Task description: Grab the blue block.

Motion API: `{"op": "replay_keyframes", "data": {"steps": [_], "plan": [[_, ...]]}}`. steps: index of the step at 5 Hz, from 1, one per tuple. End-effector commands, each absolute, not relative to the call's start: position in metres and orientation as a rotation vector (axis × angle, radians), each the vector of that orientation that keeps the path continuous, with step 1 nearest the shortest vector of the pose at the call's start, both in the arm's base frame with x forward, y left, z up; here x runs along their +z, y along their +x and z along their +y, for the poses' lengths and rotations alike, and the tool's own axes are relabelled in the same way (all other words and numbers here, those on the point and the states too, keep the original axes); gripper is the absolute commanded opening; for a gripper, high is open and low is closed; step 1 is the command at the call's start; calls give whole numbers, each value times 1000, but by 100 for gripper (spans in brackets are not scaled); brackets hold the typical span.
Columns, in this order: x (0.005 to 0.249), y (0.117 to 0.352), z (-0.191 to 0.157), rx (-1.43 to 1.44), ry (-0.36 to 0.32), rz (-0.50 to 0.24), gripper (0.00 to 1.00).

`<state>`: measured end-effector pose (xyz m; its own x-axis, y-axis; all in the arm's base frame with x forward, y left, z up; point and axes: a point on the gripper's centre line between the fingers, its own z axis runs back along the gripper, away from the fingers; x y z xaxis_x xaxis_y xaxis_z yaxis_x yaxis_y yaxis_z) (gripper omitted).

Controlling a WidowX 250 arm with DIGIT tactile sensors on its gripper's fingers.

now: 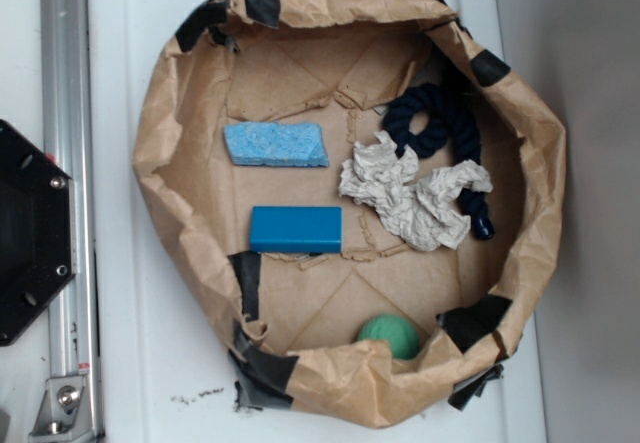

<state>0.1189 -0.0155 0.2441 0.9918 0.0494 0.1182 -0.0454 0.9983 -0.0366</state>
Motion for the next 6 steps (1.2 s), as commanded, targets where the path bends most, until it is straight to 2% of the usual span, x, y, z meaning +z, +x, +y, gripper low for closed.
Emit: {"op": "replay_keyframes", "data": {"steps": [1,2,3,4,5,6], "plan": [[244,119,-16,48,-34,-119,100],[214,165,-5,80,-48,-110,100],[191,214,2,132,-43,-188,100],[156,233,4,125,-76,-155,100],[112,223,-7,79,-55,-82,100],[76,216,-13,24,-103,-81,100]]}}
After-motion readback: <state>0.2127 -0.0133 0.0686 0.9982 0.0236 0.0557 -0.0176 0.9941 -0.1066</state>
